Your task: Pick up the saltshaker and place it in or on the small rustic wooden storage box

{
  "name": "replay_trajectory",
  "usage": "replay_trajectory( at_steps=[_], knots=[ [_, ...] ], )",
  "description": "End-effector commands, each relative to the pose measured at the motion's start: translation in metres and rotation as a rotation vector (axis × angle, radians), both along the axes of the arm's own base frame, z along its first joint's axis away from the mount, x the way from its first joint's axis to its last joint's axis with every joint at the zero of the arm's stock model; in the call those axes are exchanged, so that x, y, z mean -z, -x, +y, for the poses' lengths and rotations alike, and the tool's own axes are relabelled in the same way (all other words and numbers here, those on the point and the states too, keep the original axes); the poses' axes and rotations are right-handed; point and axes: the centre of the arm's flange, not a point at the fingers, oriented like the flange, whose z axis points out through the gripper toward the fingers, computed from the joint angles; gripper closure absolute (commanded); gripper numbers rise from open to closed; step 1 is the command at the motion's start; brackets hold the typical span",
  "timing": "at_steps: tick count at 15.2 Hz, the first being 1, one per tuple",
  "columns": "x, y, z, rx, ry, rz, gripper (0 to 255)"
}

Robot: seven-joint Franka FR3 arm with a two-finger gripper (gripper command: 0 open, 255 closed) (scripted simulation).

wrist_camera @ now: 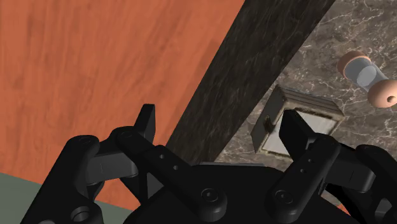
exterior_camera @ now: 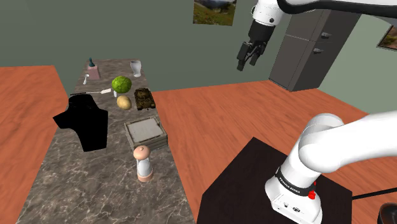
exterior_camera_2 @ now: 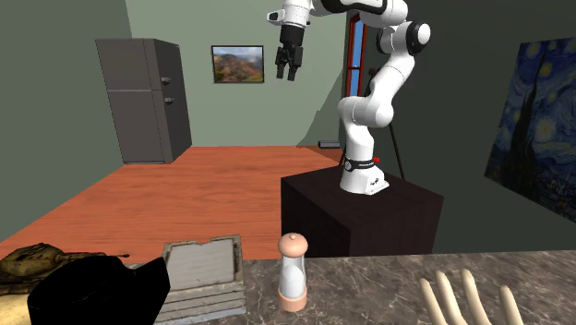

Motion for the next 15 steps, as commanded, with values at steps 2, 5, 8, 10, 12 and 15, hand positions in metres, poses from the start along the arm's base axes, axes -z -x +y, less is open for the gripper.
replay_trajectory(
  at_steps=[2,5,8,10,12,15],
  knots=[
    [0.007,-0.006,0.009,-0.002,-0.001,0.005,0],
    [0.029,-0.025,0.038,-0.007,-0.002,0.022,0],
    [0.051,-0.043,0.066,-0.013,-0.004,0.038,0],
    [0.066,-0.054,0.085,-0.016,-0.005,0.049,0],
    [0.081,-0.066,0.104,-0.020,-0.007,0.060,0],
    [0.104,-0.082,0.132,-0.025,-0.008,0.076,0]
  ],
)
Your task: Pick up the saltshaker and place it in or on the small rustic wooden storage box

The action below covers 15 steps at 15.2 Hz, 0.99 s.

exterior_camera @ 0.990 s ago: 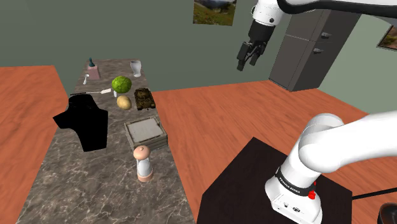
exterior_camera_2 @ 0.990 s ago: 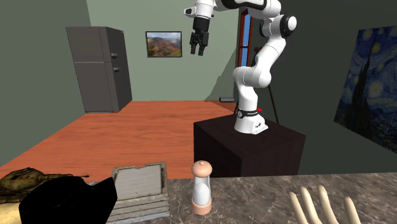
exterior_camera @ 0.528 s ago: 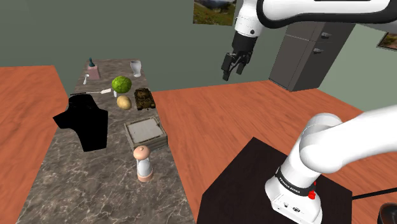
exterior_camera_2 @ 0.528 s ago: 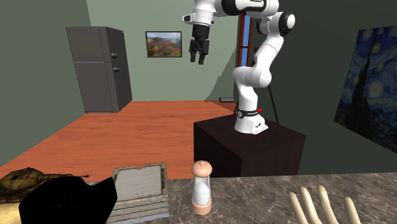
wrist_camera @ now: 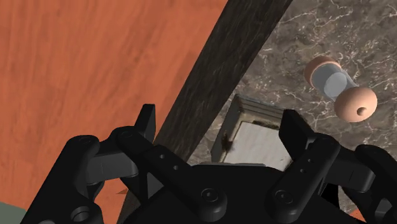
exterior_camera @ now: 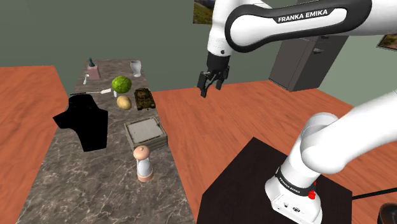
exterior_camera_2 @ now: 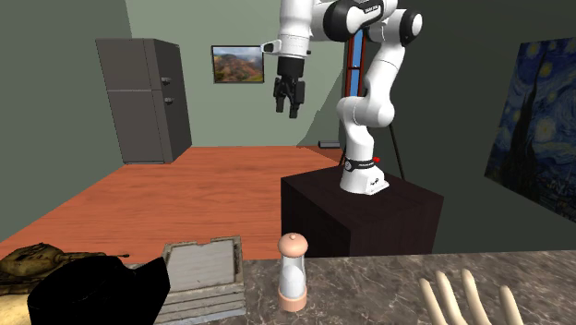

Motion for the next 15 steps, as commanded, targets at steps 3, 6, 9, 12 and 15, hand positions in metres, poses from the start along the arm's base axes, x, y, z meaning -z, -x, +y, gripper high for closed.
replay_trajectory(
  at_steps=[3,6,9,12,15],
  knots=[
    [0.029,-0.024,0.037,-0.007,-0.003,0.021,0],
    [0.053,-0.039,0.066,-0.012,-0.005,0.037,0],
    [0.076,-0.054,0.095,-0.018,-0.007,0.054,0],
    [0.099,-0.069,0.124,-0.023,-0.009,0.070,0],
    [0.123,-0.083,0.154,-0.028,-0.011,0.086,0]
  ],
)
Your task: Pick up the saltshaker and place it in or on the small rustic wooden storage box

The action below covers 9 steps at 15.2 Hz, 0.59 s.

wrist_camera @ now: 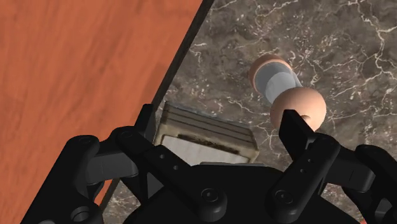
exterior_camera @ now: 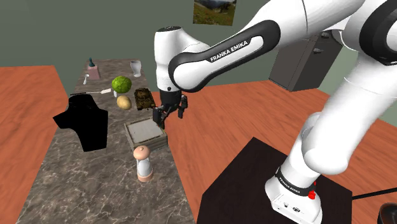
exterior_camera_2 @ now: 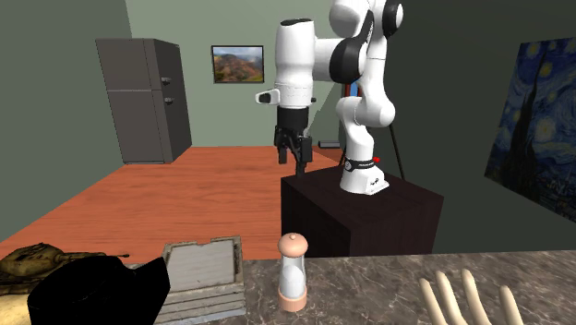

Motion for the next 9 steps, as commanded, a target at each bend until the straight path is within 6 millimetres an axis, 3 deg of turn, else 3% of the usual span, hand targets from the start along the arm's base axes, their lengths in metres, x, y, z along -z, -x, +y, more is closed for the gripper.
replay_trajectory(
  at_steps=[1,9],
  knots=[
    [0.017,-0.009,0.016,-0.003,-0.002,0.011,0],
    [0.081,-0.043,0.094,-0.017,-0.007,0.055,0]
  ],
)
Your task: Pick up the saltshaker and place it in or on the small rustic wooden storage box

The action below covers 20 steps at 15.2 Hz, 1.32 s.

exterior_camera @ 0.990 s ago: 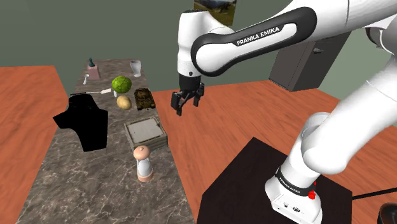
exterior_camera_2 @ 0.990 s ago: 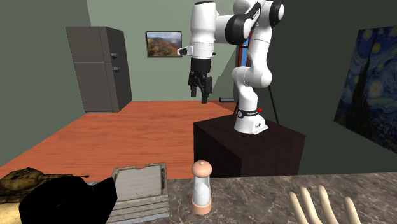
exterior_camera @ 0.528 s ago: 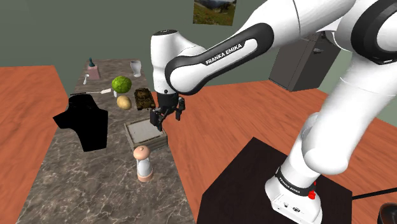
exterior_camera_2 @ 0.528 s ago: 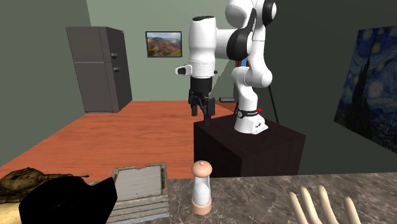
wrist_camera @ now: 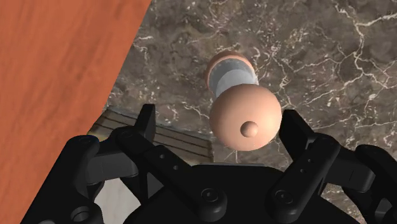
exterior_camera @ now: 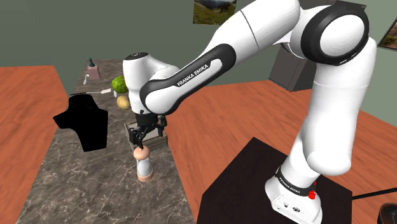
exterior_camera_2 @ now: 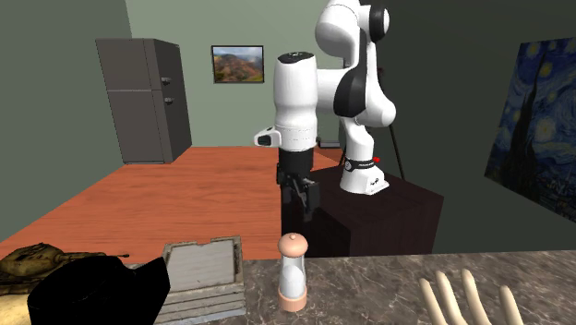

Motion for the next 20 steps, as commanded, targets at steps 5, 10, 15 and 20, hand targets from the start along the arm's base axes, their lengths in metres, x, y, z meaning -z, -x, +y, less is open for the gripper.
replay_trajectory(
  at_steps=[5,10,15,20],
  knots=[
    [0.041,-0.012,0.033,-0.005,-0.002,0.017,0],
    [0.065,-0.011,0.032,-0.005,-0.002,0.017,0],
    [0.065,-0.011,0.032,-0.005,-0.002,0.017,0],
    [0.065,-0.011,0.032,-0.005,-0.002,0.017,255]
  ],
)
